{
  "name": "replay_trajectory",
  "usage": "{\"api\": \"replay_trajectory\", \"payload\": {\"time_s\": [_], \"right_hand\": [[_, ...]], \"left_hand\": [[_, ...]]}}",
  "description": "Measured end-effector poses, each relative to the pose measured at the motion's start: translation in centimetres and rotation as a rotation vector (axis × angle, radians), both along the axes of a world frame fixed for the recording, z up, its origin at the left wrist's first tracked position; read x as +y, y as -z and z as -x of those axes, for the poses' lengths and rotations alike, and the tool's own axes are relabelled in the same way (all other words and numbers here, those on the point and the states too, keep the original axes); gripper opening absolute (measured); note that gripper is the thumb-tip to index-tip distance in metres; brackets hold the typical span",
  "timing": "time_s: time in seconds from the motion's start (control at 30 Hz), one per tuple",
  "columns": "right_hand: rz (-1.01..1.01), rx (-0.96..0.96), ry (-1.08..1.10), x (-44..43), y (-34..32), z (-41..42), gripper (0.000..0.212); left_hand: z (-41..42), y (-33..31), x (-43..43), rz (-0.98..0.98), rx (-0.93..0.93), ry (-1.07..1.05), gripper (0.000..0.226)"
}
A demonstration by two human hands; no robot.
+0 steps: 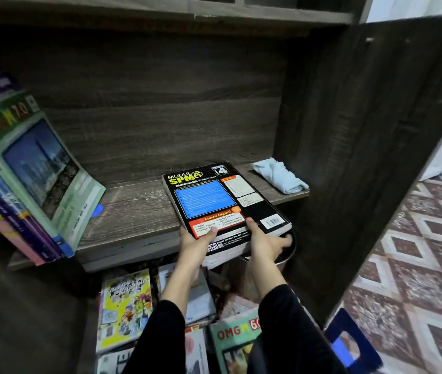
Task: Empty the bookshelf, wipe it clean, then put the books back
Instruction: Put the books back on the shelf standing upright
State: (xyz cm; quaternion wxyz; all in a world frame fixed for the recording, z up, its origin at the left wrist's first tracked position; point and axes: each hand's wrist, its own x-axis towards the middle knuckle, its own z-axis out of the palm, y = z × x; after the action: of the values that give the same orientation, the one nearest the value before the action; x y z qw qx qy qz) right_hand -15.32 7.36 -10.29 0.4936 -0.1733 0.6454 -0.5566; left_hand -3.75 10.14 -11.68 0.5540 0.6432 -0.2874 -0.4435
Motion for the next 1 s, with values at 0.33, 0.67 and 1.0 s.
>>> {"api": "replay_trajectory", "payload": {"time_s": [0.33, 0.67, 1.0], "right_hand": [[0.008, 1.212, -0.421, -1.3, -1.5, 1.8, 0.091], [-0.096, 1.293, -0.558, -2.2, -4.1, 1.3, 0.085], [0.023, 0.3, -0.763, -5.8, -7.5, 5.3, 0.051]], "left_hand": [[-1.1, 0.1, -0.6, 0.001, -0.044, 0.02, 0.073], [-2.3, 0.1, -0.9, -0.032, -0.211, 0.085, 0.062], [-4.3, -2.5, 0.7, -0.067, -0.101, 0.059, 0.029]]}}
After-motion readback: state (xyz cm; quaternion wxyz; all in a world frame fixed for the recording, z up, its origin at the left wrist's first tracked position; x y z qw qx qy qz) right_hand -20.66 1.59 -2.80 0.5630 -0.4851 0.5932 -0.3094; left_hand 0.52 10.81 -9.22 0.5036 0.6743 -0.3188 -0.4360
